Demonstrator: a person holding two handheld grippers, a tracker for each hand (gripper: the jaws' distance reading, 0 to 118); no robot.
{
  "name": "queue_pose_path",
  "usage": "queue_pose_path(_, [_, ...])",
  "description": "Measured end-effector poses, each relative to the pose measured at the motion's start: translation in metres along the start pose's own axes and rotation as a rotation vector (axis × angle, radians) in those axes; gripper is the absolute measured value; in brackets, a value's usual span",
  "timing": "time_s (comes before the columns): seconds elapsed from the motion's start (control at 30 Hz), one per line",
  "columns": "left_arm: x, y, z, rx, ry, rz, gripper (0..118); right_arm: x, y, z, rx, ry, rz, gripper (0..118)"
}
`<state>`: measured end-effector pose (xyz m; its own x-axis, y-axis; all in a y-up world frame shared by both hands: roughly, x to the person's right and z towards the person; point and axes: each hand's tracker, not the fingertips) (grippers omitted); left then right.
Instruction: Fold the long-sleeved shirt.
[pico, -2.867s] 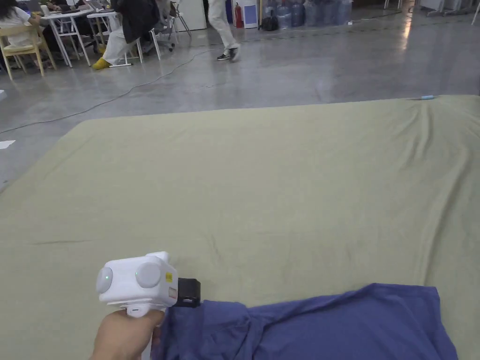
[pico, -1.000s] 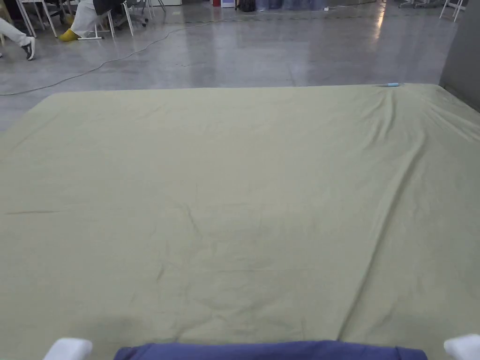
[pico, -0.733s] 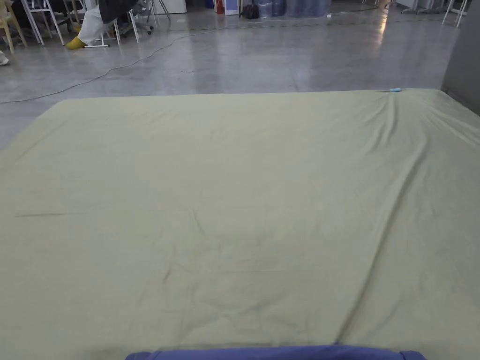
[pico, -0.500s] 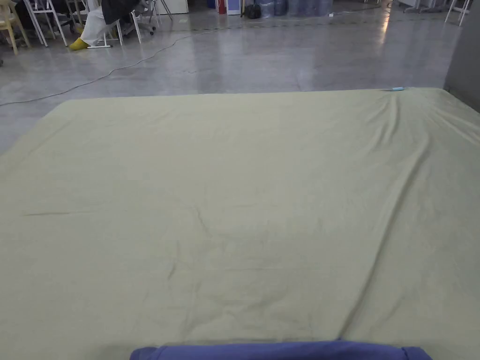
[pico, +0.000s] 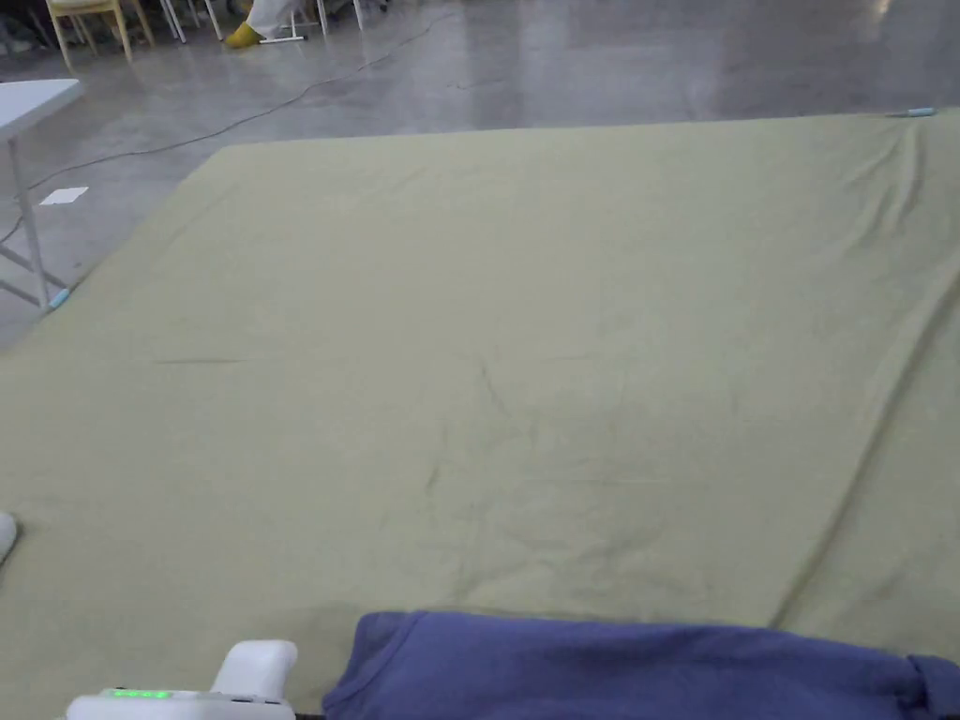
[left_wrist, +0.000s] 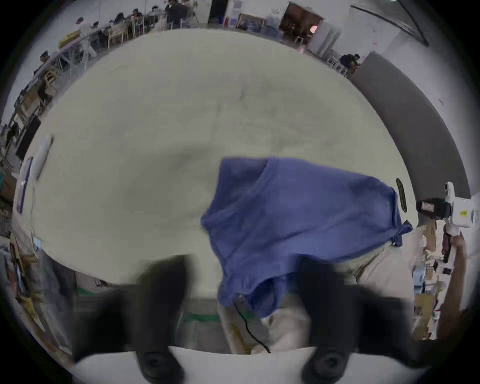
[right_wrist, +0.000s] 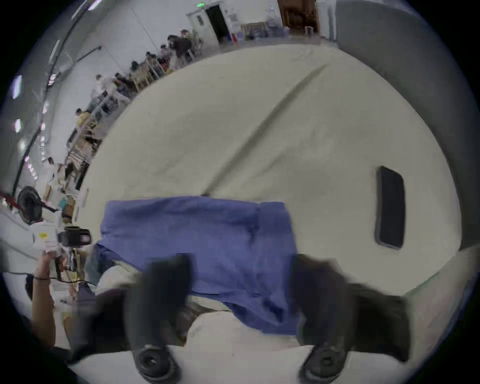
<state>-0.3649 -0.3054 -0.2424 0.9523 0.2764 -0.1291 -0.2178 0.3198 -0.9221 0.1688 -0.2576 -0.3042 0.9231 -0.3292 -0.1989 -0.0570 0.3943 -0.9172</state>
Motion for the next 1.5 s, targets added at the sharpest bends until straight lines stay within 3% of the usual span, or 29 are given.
queue_pose_path(0.03, [-0.004,0.002,0.001,0.003,-0.047,0.009,0,-0.001,0.000,-0.003,-0.026,0.030,0.009,0])
queue_pose_path(0.1, [-0.021,0.010,0.004,0.051,-0.191,0.081,0,-0.010,-0.004,-0.007,-0.033,0.129,0.039,0])
queue_pose_path(0.2, [-0.054,0.024,0.000,0.094,-0.426,0.167,0,-0.016,-0.001,-0.009,-0.032,0.204,0.070,0])
queue_pose_path(0.23, [-0.062,0.026,-0.005,0.083,-0.501,0.172,5,-0.023,-0.004,-0.010,-0.031,0.222,0.078,0])
queue_pose_path(0.27, [-0.068,0.028,-0.017,0.039,-0.582,0.179,41,-0.024,-0.002,-0.011,-0.031,0.242,0.082,0])
queue_pose_path(0.3, [-0.086,0.029,-0.020,-0.028,-0.640,0.238,93,-0.024,0.000,-0.012,-0.033,0.262,0.081,0])
queue_pose_path(0.33, [-0.090,0.035,-0.025,0.011,-0.666,0.233,116,-0.023,0.001,-0.013,-0.036,0.279,0.078,0])
queue_pose_path(0.47, [-0.084,0.024,-0.080,-0.109,-0.654,0.319,118,-0.019,0.001,-0.022,-0.034,0.364,0.057,0])
queue_pose_path(0.63, [-0.105,0.029,-0.102,-0.019,-0.911,0.486,118,-0.023,-0.004,-0.027,-0.026,0.443,0.043,0])
queue_pose_path(0.8, [-0.058,0.035,-0.116,0.015,-0.998,0.472,118,-0.034,-0.007,-0.035,-0.038,0.439,0.070,0])
queue_pose_path(0.9, [-0.028,0.039,-0.124,-0.045,-0.982,0.371,117,-0.038,-0.010,-0.037,-0.042,0.436,0.072,0])
queue_pose_path(0.97, [-0.014,0.031,-0.139,-0.107,-0.873,0.347,110,-0.039,-0.011,-0.037,-0.045,0.435,0.068,0])
queue_pose_path(1.0, [-0.016,0.026,-0.148,-0.153,-0.835,0.370,98,-0.039,-0.012,-0.037,-0.045,0.434,0.068,0])
queue_pose_path(1.07, [-0.028,0.026,-0.142,-0.092,-0.953,0.437,33,-0.039,-0.014,-0.036,-0.046,0.429,0.071,0])
queue_pose_path(1.1, [-0.033,0.025,-0.137,-0.085,-0.972,0.450,23,-0.038,-0.015,-0.035,-0.045,0.424,0.072,0])
queue_pose_path(1.37, [-0.082,0.021,-0.065,0.035,-0.931,0.465,22,-0.034,-0.016,-0.031,-0.035,0.401,0.053,0])
queue_pose_path(1.5, [-0.119,0.036,-0.028,0.089,-0.833,0.506,22,-0.034,-0.013,-0.029,-0.022,0.403,0.044,0])
